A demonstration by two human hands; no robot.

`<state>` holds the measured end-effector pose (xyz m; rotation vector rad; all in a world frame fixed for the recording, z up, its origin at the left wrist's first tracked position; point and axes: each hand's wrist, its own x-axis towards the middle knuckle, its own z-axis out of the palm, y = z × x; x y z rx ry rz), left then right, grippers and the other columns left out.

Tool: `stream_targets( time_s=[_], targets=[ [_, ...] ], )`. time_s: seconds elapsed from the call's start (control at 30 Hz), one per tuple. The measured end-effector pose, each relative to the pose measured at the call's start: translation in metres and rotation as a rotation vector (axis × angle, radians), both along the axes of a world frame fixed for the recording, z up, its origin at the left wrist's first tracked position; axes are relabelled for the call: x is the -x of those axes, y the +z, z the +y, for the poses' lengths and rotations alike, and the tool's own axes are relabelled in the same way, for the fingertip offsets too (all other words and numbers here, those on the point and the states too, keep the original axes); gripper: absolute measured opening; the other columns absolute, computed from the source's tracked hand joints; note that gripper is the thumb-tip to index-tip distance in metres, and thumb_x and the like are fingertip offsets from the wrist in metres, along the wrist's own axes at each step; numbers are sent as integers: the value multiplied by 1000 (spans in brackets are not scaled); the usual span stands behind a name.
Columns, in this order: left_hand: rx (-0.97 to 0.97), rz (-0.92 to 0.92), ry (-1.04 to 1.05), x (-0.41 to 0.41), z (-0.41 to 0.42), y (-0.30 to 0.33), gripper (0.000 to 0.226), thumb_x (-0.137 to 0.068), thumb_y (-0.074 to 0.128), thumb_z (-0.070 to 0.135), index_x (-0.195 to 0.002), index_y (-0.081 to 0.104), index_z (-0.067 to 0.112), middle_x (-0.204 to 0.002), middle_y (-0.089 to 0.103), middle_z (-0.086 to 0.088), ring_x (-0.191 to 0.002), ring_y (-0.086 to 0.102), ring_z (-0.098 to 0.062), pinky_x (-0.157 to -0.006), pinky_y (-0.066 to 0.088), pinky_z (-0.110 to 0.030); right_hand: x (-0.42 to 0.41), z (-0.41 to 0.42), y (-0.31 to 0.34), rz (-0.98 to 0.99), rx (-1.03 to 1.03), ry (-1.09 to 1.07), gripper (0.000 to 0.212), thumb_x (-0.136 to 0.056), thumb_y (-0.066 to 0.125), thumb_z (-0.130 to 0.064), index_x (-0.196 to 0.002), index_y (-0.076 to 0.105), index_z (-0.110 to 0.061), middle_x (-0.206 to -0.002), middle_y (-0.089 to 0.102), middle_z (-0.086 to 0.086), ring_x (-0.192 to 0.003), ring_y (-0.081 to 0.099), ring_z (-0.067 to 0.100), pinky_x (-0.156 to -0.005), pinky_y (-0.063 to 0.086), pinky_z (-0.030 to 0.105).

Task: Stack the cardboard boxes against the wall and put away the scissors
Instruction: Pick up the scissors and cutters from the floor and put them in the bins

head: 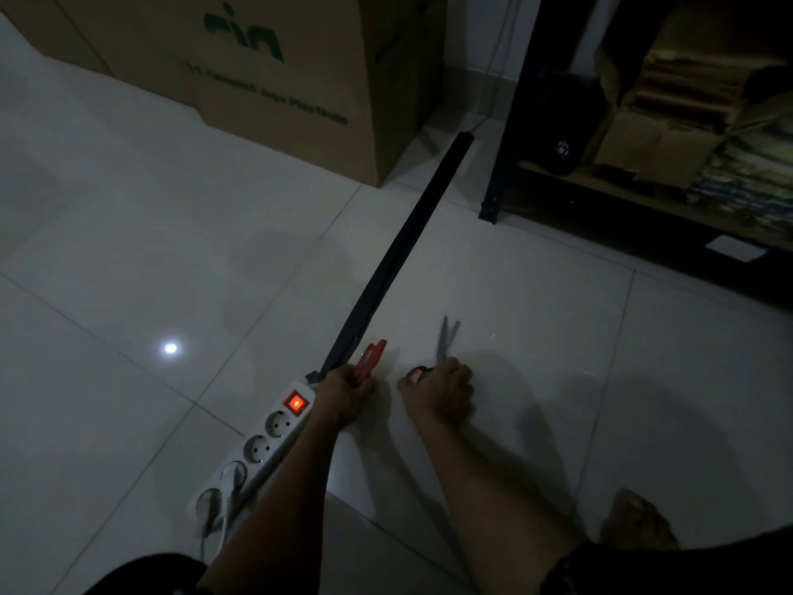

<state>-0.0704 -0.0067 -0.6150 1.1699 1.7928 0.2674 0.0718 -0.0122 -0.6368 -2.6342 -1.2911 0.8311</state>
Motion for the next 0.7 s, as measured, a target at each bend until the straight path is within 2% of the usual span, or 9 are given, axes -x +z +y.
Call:
stream_targets(
  time_s=[0.13, 0.23, 0.37, 0.47, 0.53, 0.6, 0.7],
  targets=[
    [-11, -24, 48, -6, 7, 9, 31, -91, 63, 30, -111, 62, 7, -91, 69, -10, -77, 63, -19, -69, 49, -30, -15, 4, -3, 12, 18, 58, 88, -69, 79, -57, -133, 38, -12, -139, 41, 13, -123, 46, 32, -96, 46, 40],
    [-20, -8, 41, -15, 13, 13, 33, -91, 63, 31, -113, 61, 7, -97, 69, -12, -76, 63, -18, -58, 45, -23, -35, 2, -9, 92, -18, 47, 86, -66, 82, -55, -130, 42, -14, -133, 51, 10, -119, 53, 31, -93, 49, 40],
    [-51, 10, 25, -31, 24, 22, 32, -89, 65, 35, -110, 60, 10, -99, 70, -9, -80, 65, -18, -64, 51, -28, -62, 4, -6, 220, -89, 48, 72, -73, 78, -51, -126, 46, -13, -126, 56, 11, -112, 58, 32, -87, 51, 35],
    [-90, 1, 34, -45, 29, 38, 31, -88, 67, 33, -107, 61, 10, -94, 70, -9, -77, 66, -21, -67, 54, -31, -82, 8, 10, 296, -79, 28, 76, -74, 75, -59, -128, 44, -14, -125, 58, 8, -111, 59, 32, -78, 45, 30],
    [-90, -5, 28, -59, 32, 62, 28, -88, 68, 31, -105, 60, 10, -92, 69, -11, -76, 64, -22, -65, 52, -31, -97, 11, 34, 378, -86, -35, 75, -73, 77, -57, -126, 44, -15, -124, 57, 7, -109, 59, 31, -78, 44, 30],
    [-82, -9, 19, -74, 31, 95, 25, -88, 68, 30, -102, 60, 11, -91, 68, -10, -76, 63, -23, -67, 51, -31, -113, 14, 68, 452, -147, -91, 67, -72, 80, -52, -116, 46, -17, -117, 59, 6, -104, 60, 30, -80, 50, 34],
    [-110, -33, -23, -101, 37, 171, 24, -88, 68, 29, -100, 61, 10, -86, 66, -9, -73, 61, -20, -62, 46, -26, -140, 22, 151, 513, -240, -154, 52, -74, 80, -44, -103, 44, -20, -106, 60, 4, -94, 62, 25, -72, 50, 31]
  ],
)
